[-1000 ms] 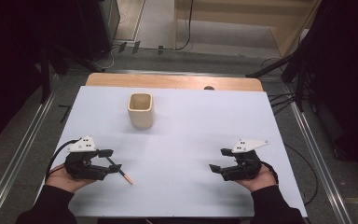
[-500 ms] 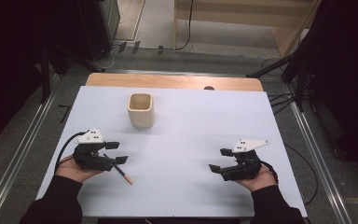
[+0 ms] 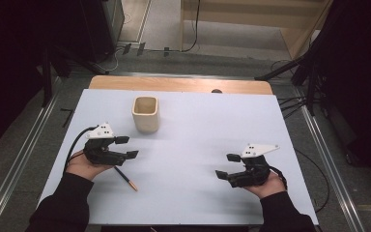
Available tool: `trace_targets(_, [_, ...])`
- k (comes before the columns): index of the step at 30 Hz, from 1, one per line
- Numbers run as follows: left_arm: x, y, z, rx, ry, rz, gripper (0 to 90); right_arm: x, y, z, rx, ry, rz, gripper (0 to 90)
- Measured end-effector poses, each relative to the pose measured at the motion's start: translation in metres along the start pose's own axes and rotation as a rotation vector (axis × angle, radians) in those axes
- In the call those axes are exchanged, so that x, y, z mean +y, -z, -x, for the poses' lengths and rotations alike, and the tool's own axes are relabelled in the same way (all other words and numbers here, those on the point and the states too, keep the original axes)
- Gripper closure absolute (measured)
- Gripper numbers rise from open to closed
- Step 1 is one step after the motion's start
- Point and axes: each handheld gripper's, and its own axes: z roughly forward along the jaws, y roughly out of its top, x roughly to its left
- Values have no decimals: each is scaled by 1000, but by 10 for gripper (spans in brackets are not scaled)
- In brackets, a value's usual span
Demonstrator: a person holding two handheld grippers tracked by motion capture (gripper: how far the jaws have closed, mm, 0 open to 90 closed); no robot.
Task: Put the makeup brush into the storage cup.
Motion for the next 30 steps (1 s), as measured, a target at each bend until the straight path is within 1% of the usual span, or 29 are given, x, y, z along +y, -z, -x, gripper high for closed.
trace_targets(2, [1,0,-2,-12,-14,-20,329,0,0,0,1,5,-1,236])
trace_targets(4, [4,2,-4,-34,-23,-20,330,0,0,0,3,4,-1,236])
trace_targets(5, [7,3,-6,-49,-36,-22,330,-1,0,0,5,5,-3,236])
trace_targets(6, [8,3,-7,-61,-53,-25,330,-1,0,0,7,4,-3,235])
trace_targets(8, [11,5,-9,-102,-93,-50,331,-1,0,-1,11,5,-3,236])
trace_targets(9, [11,5,-10,-121,-114,-55,330,-1,0,-1,15,7,-1,236])
trace_targets(11, [12,5,-13,-162,-140,-80,330,-1,1,-2,19,5,-4,236])
trace_targets(12, [13,5,-14,-174,-159,-92,330,-1,0,-1,21,5,-4,235])
trace_targets(14, [14,5,-16,-217,-194,-102,329,-1,0,-1,23,4,-3,236])
trace_targets(16, [14,5,-19,-218,-238,-104,329,-1,0,-1,24,4,-4,235])
trace_targets(18, [14,4,-21,-244,-264,-110,329,-1,0,-1,26,4,-4,235])
trace_targets(20, [15,5,-24,-279,-288,-119,329,-1,0,-1,27,5,-6,236])
trace_targets(22, [17,6,-26,-303,-316,-134,329,-1,-1,-1,30,9,-7,236])
trace_targets(24, [19,7,-29,-332,-340,-140,329,-1,-2,-1,26,4,-10,236])
trace_targets(25, [21,7,-30,-340,-359,-154,329,0,-3,0,27,1,-11,236])
trace_targets(28, [24,7,-32,-356,-387,-167,328,0,-3,0,33,-2,-13,236])
trace_targets(30, [26,7,-34,-386,-430,-178,329,0,-3,0,38,-3,-9,235])
